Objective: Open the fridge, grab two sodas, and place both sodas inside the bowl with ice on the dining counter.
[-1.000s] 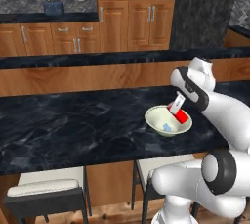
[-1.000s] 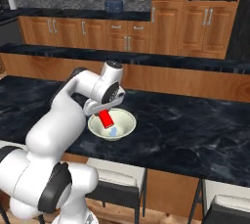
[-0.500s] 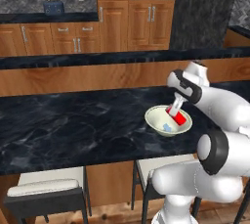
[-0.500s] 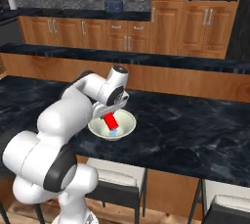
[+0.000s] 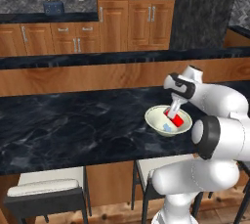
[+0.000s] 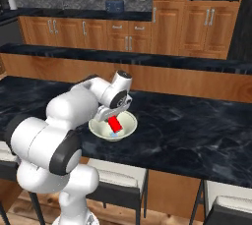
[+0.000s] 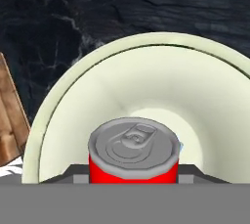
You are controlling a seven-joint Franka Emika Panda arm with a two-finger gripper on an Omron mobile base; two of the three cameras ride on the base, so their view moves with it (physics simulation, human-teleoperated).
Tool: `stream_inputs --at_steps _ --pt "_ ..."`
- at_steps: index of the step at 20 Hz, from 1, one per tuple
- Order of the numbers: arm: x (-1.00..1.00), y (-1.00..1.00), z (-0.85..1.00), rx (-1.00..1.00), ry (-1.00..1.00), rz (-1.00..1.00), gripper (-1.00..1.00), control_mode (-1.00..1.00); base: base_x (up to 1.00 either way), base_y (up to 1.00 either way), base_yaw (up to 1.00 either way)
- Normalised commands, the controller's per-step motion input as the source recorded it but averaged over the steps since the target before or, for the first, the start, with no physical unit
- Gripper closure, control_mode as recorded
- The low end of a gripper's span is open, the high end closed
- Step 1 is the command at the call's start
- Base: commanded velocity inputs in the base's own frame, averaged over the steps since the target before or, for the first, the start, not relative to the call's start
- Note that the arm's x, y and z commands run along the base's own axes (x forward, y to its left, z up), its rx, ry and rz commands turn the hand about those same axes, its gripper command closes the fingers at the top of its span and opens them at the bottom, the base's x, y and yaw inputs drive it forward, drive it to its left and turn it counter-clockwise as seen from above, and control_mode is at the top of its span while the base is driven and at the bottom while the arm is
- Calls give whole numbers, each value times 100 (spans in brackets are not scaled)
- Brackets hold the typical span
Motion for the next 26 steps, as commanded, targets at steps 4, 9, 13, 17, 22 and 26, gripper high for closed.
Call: stream_inputs --at_steps 4,9,13,17,22,26 --pt "25 0 -19 0 1 2 100 -100 0 0 0" --pt "21 0 -21 0 1 2 100 -100 0 0 0" --pt "20 0 -20 0 2 2 100 -100 0 0 0" --pt "19 0 -16 0 0 3 100 -100 0 0 0" --pt "19 0 -15 0 0 3 100 -100 0 0 0" --pt "15 0 -16 0 0 3 100 -100 0 0 0"
